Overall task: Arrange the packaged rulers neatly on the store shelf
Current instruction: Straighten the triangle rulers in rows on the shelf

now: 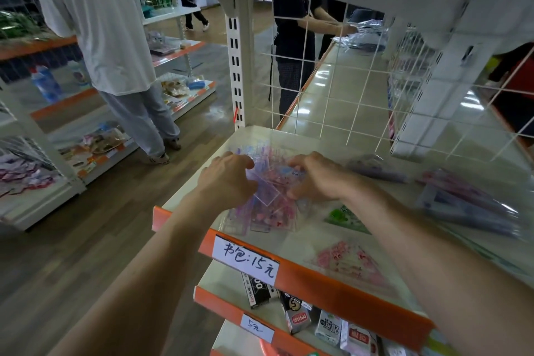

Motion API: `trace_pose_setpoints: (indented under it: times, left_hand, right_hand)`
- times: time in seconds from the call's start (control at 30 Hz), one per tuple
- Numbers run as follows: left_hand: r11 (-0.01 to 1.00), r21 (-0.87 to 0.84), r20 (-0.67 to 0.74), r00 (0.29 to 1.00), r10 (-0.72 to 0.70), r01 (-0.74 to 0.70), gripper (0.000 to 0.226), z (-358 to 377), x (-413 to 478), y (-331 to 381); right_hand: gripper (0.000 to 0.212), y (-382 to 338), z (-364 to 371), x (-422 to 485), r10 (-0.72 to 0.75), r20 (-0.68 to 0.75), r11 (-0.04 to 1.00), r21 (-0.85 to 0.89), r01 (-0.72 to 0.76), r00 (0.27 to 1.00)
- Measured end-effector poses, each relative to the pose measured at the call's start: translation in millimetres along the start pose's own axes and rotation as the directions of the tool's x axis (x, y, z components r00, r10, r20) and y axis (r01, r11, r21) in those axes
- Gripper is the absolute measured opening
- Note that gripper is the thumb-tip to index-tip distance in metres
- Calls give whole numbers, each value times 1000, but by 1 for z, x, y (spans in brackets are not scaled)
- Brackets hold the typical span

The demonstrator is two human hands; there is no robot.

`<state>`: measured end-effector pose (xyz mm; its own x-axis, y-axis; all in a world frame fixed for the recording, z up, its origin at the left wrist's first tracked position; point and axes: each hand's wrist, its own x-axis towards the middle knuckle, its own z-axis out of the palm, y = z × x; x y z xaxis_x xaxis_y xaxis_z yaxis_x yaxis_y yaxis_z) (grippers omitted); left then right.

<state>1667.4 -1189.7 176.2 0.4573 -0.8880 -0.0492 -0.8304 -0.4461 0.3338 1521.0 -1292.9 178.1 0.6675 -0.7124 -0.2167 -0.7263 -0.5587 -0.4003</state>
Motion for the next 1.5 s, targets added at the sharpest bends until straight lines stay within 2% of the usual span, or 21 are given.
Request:
trace_pose_setpoints:
  times: [0.13,0.27,0.37,0.43,0.53,0.67,0.7,0.73,0.77,0.8,0.83,0.87,0.9,0.97,1.17,1.3,1.5]
  left_hand:
    - [997,-74,-43,999,30,-33,41,-6,0,2]
    - [903,-422,-70,996,56,-81,34,-12,-2,17]
    - [748,-661,-68,998,15,-56,21,-16,-5,28]
    - [667,-745,-34,999,-8,-20,11,-20,-6,29]
    - [656,-754,-7,1000,-10,2,4,-22,-5,31]
    - [670,-742,-61,996,-68,0,7,-20,-5,29]
    - [682,-731,-86,992,-96,3,8,-19,-6,26]
    - [698,-716,-117,986,-122,1,10,-19,-8,22]
    - [718,-696,-150,978,-143,-2,12,-19,-9,17]
    - [741,-671,-179,971,-157,-4,12,-20,-11,12]
    - [761,-649,-202,966,-164,-6,12,-20,-12,8]
    - [772,-636,-218,962,-166,-11,13,-20,-14,5]
    - [773,-634,-228,959,-167,-16,13,-20,-15,3]
    - [752,-659,-226,957,-180,-14,13,-20,-16,0]
    - [649,-759,-153,951,-267,60,16,-23,-18,-9]
    - [579,-809,-93,948,-304,106,11,-21,-19,-12]
    - [476,-871,-42,944,-326,125,7,-20,-16,-7]
  right_hand:
    - [37,10,-8,0,-130,-142,941,295,167,981]
    - [35,15,-23,-4,-118,-188,787,581,208,975]
    - [30,15,-30,-9,-136,-193,717,658,231,972]
    - [31,15,-32,-12,-137,-217,676,692,252,966]
    - [33,10,-35,-15,-137,-252,635,720,281,958]
    - [34,6,-36,-11,-152,-189,590,770,243,970]
    - [35,7,-35,-10,-142,-165,611,761,217,976]
    - [38,9,-33,-9,-131,-151,685,701,200,980]
    - [42,10,-30,-7,-127,-146,808,558,188,981]
    - [47,10,-26,-6,-141,-126,926,334,175,982]
    - [50,8,-20,-5,-156,-76,983,85,162,985]
    - [55,3,-14,-5,-160,-14,982,-107,158,987]
    - [60,-2,-8,-3,-153,48,963,-219,160,987]
    - [62,-11,1,2,-164,124,923,-332,197,979]
    - [59,-20,4,16,-126,102,833,-529,161,987]
    - [65,-18,3,15,-105,103,871,-470,142,989]
    - [43,-13,-12,8,-223,34,901,-374,219,974]
